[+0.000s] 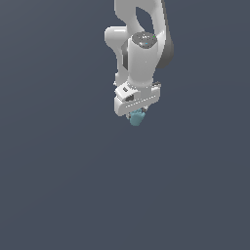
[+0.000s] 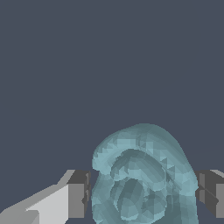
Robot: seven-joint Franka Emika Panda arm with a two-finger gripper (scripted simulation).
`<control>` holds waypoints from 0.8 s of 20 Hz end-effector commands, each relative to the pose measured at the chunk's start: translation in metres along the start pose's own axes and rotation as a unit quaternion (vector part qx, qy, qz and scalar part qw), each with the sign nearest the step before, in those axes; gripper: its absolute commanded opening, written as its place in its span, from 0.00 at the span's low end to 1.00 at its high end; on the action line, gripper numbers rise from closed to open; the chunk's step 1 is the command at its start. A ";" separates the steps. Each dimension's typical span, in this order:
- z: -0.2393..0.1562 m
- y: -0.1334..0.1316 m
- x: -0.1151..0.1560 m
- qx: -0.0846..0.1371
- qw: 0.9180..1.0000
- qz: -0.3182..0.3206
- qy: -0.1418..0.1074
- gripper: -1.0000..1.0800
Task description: Pick up the object and move it to a goal position.
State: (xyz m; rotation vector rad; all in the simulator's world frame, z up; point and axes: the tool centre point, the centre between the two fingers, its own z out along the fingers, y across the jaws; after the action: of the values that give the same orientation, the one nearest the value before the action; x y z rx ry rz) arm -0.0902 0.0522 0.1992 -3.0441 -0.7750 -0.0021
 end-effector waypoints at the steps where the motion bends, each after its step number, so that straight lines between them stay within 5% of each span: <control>1: -0.027 -0.001 -0.007 0.000 1.000 0.000 0.000 0.00; 16: -0.181 -0.002 -0.042 0.001 1.000 0.000 0.000 0.00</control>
State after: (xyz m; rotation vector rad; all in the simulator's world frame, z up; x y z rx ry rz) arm -0.1246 0.0351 0.3650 -3.0428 -0.7743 -0.0031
